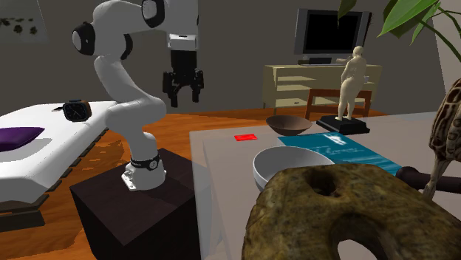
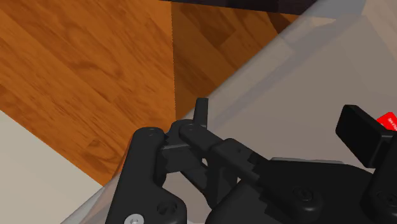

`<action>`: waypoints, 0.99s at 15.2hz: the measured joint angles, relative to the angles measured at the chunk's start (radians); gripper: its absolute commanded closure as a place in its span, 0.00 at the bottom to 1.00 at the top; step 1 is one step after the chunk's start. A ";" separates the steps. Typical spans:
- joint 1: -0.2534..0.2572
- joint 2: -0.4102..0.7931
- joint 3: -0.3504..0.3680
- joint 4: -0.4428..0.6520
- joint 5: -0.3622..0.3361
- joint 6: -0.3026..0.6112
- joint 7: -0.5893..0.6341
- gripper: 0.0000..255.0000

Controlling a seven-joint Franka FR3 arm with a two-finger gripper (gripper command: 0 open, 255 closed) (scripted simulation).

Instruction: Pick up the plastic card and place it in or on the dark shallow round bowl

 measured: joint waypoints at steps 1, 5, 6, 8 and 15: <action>0.000 0.000 0.000 0.000 0.000 0.000 0.000 0.00; 0.052 -0.007 -0.010 -0.088 0.036 0.155 -0.069 0.00; 0.068 -0.010 -0.017 -0.115 0.045 0.204 -0.096 0.00; 0.104 -0.002 -0.027 -0.163 0.069 0.308 -0.149 0.00; 0.271 0.060 -0.048 -0.306 0.184 0.687 -0.338 0.00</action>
